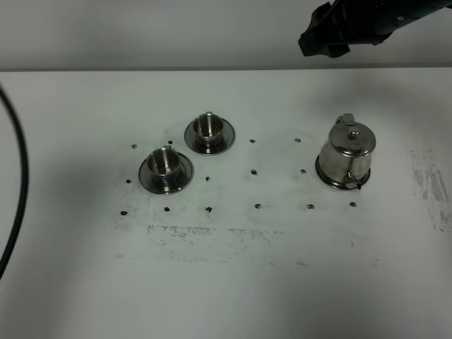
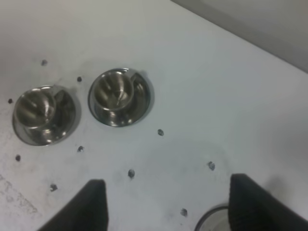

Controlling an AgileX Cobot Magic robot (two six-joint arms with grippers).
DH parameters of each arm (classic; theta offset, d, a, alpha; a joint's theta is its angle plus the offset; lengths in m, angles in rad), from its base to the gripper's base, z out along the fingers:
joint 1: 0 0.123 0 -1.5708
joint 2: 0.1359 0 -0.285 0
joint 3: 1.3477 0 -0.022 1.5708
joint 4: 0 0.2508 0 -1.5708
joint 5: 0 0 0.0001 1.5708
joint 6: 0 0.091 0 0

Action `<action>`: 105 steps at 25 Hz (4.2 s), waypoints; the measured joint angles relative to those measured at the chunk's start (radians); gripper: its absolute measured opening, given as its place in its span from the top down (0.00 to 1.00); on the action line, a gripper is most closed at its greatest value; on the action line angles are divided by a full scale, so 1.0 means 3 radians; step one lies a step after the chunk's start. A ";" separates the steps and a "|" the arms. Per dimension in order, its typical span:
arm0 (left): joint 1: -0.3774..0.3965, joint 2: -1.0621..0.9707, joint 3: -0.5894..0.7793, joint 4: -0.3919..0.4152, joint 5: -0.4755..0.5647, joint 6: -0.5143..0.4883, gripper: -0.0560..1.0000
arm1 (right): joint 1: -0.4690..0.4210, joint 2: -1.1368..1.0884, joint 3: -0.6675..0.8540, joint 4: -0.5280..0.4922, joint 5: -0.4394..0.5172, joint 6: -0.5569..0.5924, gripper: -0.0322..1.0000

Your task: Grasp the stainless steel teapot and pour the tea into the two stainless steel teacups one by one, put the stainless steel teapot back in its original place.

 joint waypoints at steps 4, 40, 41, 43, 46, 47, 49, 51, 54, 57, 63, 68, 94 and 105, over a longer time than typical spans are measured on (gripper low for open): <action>0.0000 -0.0819 0.0476 0.0065 0.0371 -0.0240 0.41 | 0.0003 0.0000 0.0004 -0.0060 -0.0050 0.0000 0.46; 0.0548 -0.2771 0.1369 -0.0152 0.1099 -0.0463 0.41 | 0.0003 0.0091 0.0006 -0.0054 -0.0312 -0.0130 0.46; 0.0548 -0.2771 0.1369 -0.0152 0.1099 -0.0463 0.41 | 0.0003 0.0127 0.0006 -0.0050 -0.0312 -0.0133 0.46; 0.0548 -0.2771 0.1369 -0.0152 0.1099 -0.0463 0.41 | 0.0003 0.0198 0.0006 -0.0050 -0.0312 -0.0133 0.46; 0.0548 -0.2771 0.1369 -0.0152 0.1099 -0.0463 0.41 | 0.0003 0.0282 0.0006 -0.0046 -0.0312 -0.0146 0.46; 0.0548 -0.2771 0.1369 -0.0152 0.1099 -0.0463 0.41 | 0.0003 0.0298 0.0006 -0.0054 -0.0312 -0.0149 0.46; 0.0548 -0.2771 0.1369 -0.0152 0.1099 -0.0463 0.41 | 0.0003 0.0314 0.0006 -0.0077 -0.0312 -0.0149 0.46; 0.0548 -0.2771 0.1369 -0.0152 0.1099 -0.0463 0.41 | 0.0003 0.0314 0.0006 -0.0105 -0.0320 -0.0149 0.46; 0.0548 -0.2771 0.1369 -0.0152 0.1099 -0.0463 0.41 | 0.0003 0.0330 0.0006 -0.0241 -0.0425 -0.0103 0.46; 0.0548 -0.2771 0.1369 -0.0149 0.1099 -0.0463 0.41 | 0.0003 0.0420 0.0006 -0.0412 -0.0597 0.0051 0.46; 0.0548 -0.2771 0.1369 -0.0149 0.1099 -0.0461 0.41 | -0.0001 0.0733 0.0006 -0.0574 -0.0859 0.0240 0.46; 0.0548 -0.2771 0.1369 -0.0149 0.1099 -0.0461 0.41 | -0.0022 0.0986 0.0006 -0.0807 -0.1022 0.0371 0.46; 0.0548 -0.2771 0.1369 -0.0149 0.1099 -0.0457 0.41 | -0.0199 0.1411 0.0006 -0.1294 -0.0821 0.1034 0.46; 0.0548 -0.2771 0.1369 -0.0149 0.1099 -0.0457 0.41 | -0.0199 0.1413 0.0006 -0.1556 -0.0628 0.0862 0.46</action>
